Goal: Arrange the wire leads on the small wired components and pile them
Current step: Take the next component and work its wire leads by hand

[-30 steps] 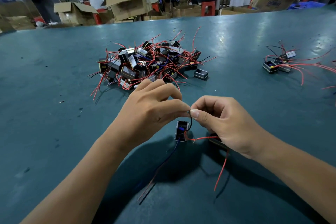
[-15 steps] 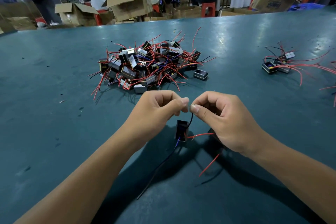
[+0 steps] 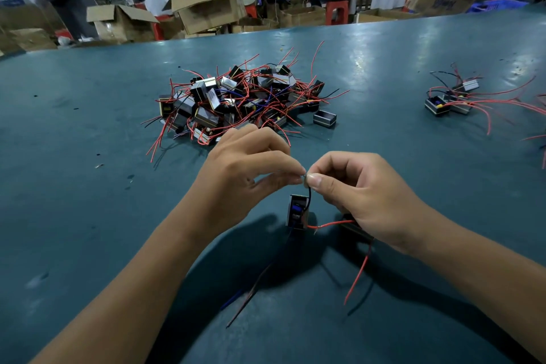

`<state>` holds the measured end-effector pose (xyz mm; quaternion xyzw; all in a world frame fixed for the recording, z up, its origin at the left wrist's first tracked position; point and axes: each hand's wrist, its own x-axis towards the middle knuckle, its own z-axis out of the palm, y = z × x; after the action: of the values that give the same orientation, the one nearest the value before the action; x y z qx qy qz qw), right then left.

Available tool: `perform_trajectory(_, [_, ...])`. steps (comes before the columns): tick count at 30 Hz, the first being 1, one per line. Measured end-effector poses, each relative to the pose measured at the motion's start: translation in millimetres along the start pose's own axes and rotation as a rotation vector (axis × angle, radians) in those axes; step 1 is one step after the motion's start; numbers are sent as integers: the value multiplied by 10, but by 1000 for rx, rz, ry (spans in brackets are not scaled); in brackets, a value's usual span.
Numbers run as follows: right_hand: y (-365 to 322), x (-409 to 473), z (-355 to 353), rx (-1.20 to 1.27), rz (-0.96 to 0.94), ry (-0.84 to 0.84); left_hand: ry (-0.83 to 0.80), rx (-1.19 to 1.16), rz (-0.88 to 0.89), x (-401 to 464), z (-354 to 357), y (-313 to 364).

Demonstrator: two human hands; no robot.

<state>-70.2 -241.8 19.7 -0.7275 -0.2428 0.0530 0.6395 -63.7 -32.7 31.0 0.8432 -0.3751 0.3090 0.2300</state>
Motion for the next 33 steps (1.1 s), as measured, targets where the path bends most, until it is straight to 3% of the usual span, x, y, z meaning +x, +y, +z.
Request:
perform_trajectory(6, [49, 3, -5, -75, -52, 16, -32, 23, 13, -9, 6, 17])
perform_trajectory(9, [67, -5, -1, -128, -98, 50, -56, -97, -58, -6, 24, 44])
perform_trajectory(15, [95, -16, 17, -289, -151, 122, -174, -645, -616, -22, 111, 132])
perform_trajectory(19, [114, 25, 7, -230, -87, 168, -100, -774, -757, 12, 170, 132])
perform_trajectory(26, [186, 58, -23, -74, -20, 173, -228, -680, -696, -27, 205, 112])
perform_trajectory(33, [196, 60, -54, 23, 34, 130, -222, -748, -710, 0, 240, 170])
